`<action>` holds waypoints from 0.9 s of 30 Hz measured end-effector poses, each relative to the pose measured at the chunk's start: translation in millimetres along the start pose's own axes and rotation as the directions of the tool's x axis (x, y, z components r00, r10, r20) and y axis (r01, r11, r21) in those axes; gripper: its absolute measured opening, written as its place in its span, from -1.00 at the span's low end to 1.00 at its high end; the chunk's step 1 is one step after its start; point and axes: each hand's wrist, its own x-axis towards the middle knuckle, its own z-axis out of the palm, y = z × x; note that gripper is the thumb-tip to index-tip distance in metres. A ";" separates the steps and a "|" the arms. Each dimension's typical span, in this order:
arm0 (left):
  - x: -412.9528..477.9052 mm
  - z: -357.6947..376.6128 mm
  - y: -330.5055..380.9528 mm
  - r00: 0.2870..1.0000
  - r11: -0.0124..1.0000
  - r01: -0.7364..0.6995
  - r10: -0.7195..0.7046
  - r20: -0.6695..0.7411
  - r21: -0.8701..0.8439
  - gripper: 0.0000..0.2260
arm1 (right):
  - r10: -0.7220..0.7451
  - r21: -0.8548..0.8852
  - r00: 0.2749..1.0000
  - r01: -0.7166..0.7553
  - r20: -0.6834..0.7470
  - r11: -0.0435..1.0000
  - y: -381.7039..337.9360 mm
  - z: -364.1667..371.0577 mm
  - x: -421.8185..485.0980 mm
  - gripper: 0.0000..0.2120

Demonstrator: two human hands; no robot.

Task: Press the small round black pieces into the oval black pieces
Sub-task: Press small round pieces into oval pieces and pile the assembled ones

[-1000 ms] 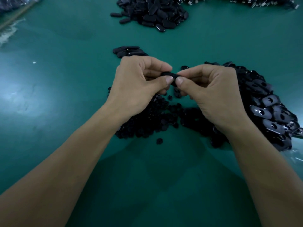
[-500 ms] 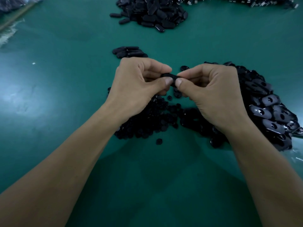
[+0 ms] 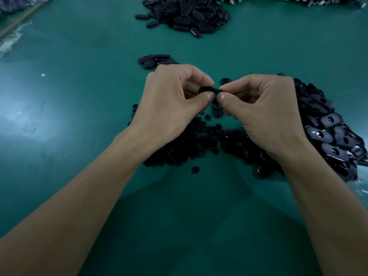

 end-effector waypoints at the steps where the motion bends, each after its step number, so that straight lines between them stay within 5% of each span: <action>1: -0.3 0.6 1.2 1.000 0.999 -0.013 0.014 -0.009 0.034 -0.85 | -0.005 0.004 1.000 0.005 -0.001 1.000 -0.2 -0.4 0.1 -0.93; 6: 5.1 0.7 3.5 1.000 0.998 -0.004 0.005 -0.028 0.056 -0.89 | -0.022 -0.030 1.000 0.022 -0.021 0.999 0.1 -1.4 0.5 -0.89; 9: 17.4 0.8 -0.4 0.995 0.999 0.038 -0.036 -0.088 0.030 -0.89 | -0.048 -0.208 0.997 0.033 -0.066 0.978 1.5 0.0 -1.0 -0.82; 15: 54.7 -14.9 -21.7 0.954 0.990 0.125 -0.103 -0.281 0.060 -0.85 | -0.060 -0.751 0.994 -0.030 -0.093 0.659 4.2 -11.2 -3.1 -0.68; 21: 80.8 -29.2 -52.5 0.903 0.956 0.280 -0.233 -0.362 0.084 -0.88 | 0.203 -0.839 0.978 -0.142 -0.038 0.526 3.3 -16.1 -4.4 -0.62; 27: 81.8 -26.3 -64.4 0.924 0.914 0.308 -0.221 -0.312 0.264 -0.80 | 0.205 -0.808 0.977 -0.164 -0.055 0.566 3.7 -17.0 -4.1 -0.79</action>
